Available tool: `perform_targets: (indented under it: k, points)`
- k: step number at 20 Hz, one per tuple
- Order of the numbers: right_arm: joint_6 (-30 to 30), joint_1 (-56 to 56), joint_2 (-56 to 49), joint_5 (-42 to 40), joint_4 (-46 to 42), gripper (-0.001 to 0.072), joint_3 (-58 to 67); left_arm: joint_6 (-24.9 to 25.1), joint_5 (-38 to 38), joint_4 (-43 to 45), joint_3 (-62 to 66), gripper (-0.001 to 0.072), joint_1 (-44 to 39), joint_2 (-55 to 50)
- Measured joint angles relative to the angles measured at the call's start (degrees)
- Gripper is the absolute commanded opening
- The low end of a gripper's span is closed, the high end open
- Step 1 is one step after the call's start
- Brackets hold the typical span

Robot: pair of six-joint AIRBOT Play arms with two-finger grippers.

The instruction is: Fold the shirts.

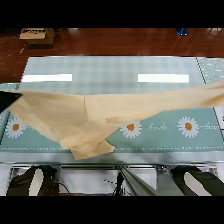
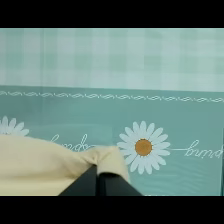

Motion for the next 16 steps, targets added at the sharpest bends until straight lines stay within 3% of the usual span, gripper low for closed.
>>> perform_targets:
  k: [6, 16]
  points:
    - [-1.42, 0.02, -19.17, -1.90, 2.32, 0.0021, -0.04, 6.47, 9.70, -0.83, -14.40, 0.0016, -0.07, -10.54]
    - [-0.87, 0.07, -36.15, -13.66, 8.33, 0.0021, 0.02, 15.08, 27.67, -5.70, -17.25, 0.0016, -9.53, -26.97]
